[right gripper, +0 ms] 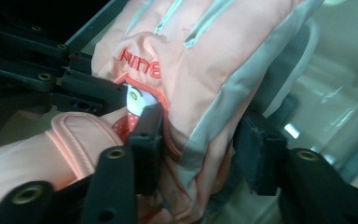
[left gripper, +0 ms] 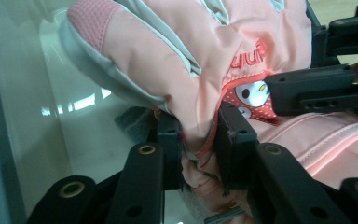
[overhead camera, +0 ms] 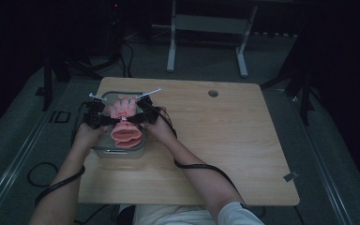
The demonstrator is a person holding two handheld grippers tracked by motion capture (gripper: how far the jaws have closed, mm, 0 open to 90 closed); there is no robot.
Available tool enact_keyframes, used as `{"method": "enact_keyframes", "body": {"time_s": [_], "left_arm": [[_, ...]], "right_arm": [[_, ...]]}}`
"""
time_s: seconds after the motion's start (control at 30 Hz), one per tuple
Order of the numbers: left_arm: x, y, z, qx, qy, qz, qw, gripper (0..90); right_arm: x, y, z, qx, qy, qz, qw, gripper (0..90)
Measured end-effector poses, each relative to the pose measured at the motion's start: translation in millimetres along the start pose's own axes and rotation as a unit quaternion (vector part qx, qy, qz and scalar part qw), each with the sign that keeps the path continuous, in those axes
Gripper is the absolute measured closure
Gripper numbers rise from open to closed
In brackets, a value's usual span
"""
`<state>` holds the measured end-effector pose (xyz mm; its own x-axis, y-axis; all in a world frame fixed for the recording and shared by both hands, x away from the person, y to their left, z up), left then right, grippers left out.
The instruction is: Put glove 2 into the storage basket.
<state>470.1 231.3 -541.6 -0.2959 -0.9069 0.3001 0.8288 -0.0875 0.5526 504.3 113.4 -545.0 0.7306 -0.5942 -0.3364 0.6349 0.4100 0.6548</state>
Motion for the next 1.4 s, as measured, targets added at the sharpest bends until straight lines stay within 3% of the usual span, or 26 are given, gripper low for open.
{"method": "enact_keyframes", "body": {"time_s": [0.13, 0.33, 0.5, 0.6, 0.7, 0.87, 1.07, 1.27, 1.4], "left_arm": [[1.4, 2.8, -0.7, 0.001, 0.016, -0.01, 0.9998, 68.5], [3.9, 8.9, 0.6, 0.019, 0.035, -0.036, 0.9986, 55.2], [2.4, 11.4, 2.6, 0.031, 0.036, -0.024, 0.9986, 46.6], [1.6, 13.0, 5.1, 0.043, 0.021, -0.011, 0.9988, 36.0], [1.7, 12.9, 5.4, 0.049, 0.019, -0.017, 0.9985, 28.1], [3.0, 14.6, 3.5, 0.049, 0.029, -0.015, 0.9983, 27.2], [-1.1, 17.1, 7.0, 0.055, 0.044, -0.021, 0.9973, 16.7], [-1.8, 21.1, 12.6, 0.084, 0.036, -0.021, 0.9956, 9.7], [-2.7, 20.3, 15.2, 0.085, 0.033, -0.023, 0.9956, 7.6]], "right_arm": [[3.9, 4.8, 6.4, 0.013, -0.011, 0.011, 0.9998, 46.8], [5.8, 11.1, 22.6, 0.038, -0.016, 0.028, 0.9988, 39.5], [2.2, 11.9, 38.5, 0.042, 0.001, 0.049, 0.9979, 28.8], [-1.8, 10.7, 47.2, 0.045, 0.019, 0.061, 0.9969, 23.7], [-4.5, 9.4, 54.4, 0.053, 0.025, 0.066, 0.9961, 21.7], [-2.4, 5.0, 60.6, 0.059, 0.027, 0.063, 0.9959, 20.6], [1.6, 2.8, 67.1, 0.065, 0.028, 0.059, 0.9957, 19.3], [5.0, 1.9, 72.0, 0.073, 0.026, 0.059, 0.9952, 18.0], [7.9, -0.6, 72.6, 0.071, 0.019, 0.062, 0.9954, 18.0]]}}
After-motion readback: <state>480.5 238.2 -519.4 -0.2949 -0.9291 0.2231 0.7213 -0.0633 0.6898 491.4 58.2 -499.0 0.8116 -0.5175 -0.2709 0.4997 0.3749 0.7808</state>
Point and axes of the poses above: each handheld gripper's, and its own axes: z roughly backward along the jaws, y roughly out of its top, x roughly to its right, the point moved 8 cm from there along -z, roughly forward along the jaws, and after that the axes turned 1 degree about y, right-handed, at the moved point
